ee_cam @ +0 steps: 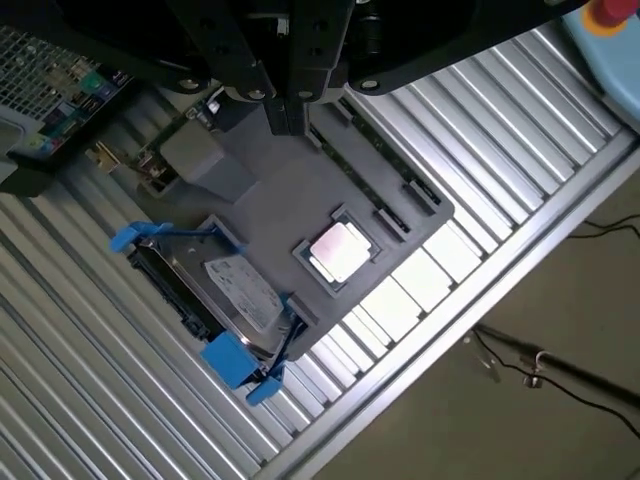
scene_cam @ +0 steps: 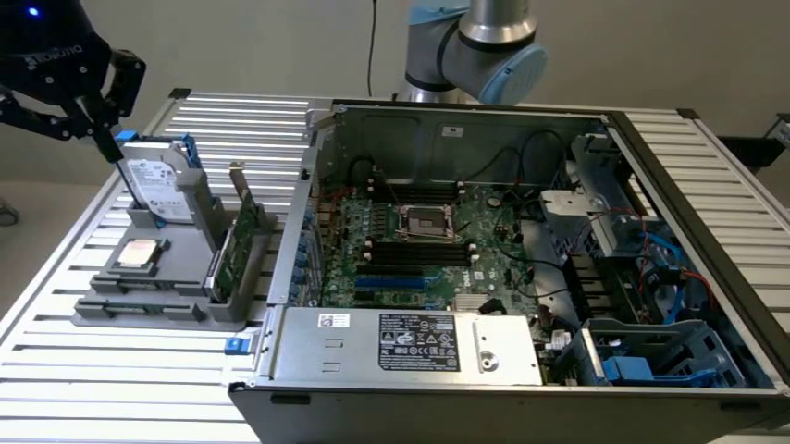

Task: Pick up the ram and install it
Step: 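Pick up the ram and move it above insertion slot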

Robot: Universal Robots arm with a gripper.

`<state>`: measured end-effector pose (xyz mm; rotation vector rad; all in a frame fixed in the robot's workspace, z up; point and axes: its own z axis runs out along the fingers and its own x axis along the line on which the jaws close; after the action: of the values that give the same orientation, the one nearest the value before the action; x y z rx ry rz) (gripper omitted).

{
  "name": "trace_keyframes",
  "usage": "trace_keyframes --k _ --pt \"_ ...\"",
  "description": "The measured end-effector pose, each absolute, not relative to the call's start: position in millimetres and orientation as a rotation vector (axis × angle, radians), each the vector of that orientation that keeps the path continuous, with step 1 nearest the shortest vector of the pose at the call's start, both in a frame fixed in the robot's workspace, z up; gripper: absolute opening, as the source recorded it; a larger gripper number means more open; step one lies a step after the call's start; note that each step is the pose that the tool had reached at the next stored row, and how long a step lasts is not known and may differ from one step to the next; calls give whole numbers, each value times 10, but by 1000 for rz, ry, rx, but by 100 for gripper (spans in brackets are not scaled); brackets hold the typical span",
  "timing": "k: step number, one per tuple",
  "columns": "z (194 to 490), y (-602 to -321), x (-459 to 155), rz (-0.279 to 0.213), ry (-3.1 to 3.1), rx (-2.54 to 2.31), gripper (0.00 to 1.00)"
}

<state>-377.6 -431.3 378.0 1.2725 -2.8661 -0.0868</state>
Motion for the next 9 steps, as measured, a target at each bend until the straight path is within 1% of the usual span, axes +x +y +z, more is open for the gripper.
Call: trace_keyframes --k 9 --pt "3762 -4313 -3776 -86 -2749 1500 11"
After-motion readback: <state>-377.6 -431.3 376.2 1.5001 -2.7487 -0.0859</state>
